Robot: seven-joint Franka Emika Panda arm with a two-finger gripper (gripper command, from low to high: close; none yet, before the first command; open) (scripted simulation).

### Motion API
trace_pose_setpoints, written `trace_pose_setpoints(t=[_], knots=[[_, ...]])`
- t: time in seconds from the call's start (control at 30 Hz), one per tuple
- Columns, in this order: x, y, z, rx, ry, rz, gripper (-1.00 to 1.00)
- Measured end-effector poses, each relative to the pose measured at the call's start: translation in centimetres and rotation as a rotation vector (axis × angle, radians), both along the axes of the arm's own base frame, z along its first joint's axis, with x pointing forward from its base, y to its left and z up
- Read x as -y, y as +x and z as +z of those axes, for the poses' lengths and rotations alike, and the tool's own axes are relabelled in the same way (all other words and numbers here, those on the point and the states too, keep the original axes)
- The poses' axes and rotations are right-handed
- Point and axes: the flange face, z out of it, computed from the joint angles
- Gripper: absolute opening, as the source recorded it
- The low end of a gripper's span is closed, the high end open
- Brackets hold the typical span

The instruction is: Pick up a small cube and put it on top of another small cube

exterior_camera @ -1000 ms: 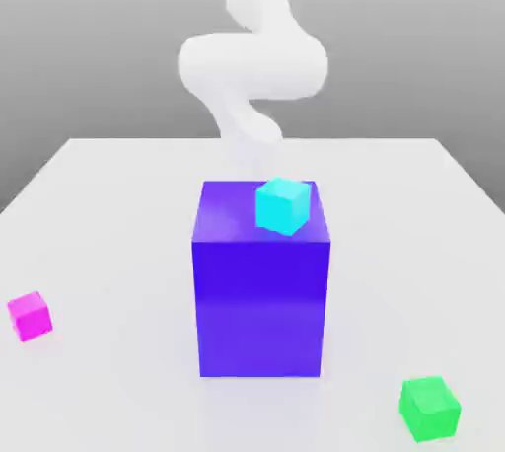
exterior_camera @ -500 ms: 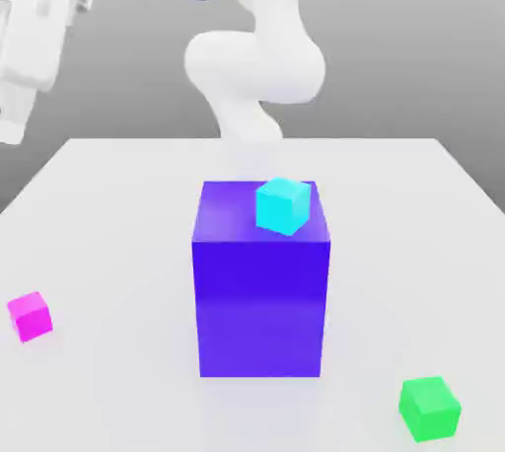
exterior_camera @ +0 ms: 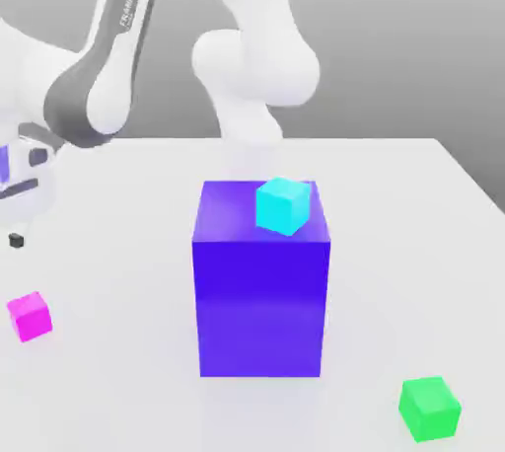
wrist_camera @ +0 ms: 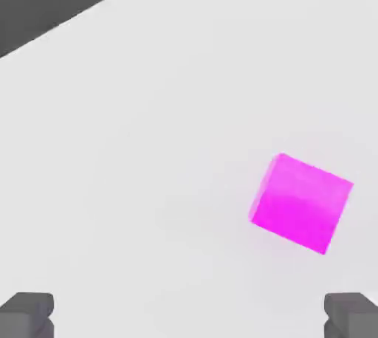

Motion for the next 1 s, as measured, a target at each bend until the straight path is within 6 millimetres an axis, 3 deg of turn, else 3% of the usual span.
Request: trace_pose_setpoints(t=[0.13,0.3,0.33,0.53,0.73,0.83,1.0], knots=[[0.6,-2.9,-4.6,-0.005,0.074,-0.206,0.0],[0.7,-3.4,-10.4,-0.006,0.084,-0.237,0.0],[0.7,-3.4,-11.0,-0.007,0.084,-0.237,-1.0],[0.7,-3.4,-11.3,-0.006,0.082,-0.237,-1.0],[0.7,-3.4,-5.7,-0.005,0.083,-0.238,-1.0],[-1.5,1.1,-4.3,0.002,0.075,-0.075,-1.0],[-9.7,9.6,-3.3,0.0,0.072,0.242,-1.0]])
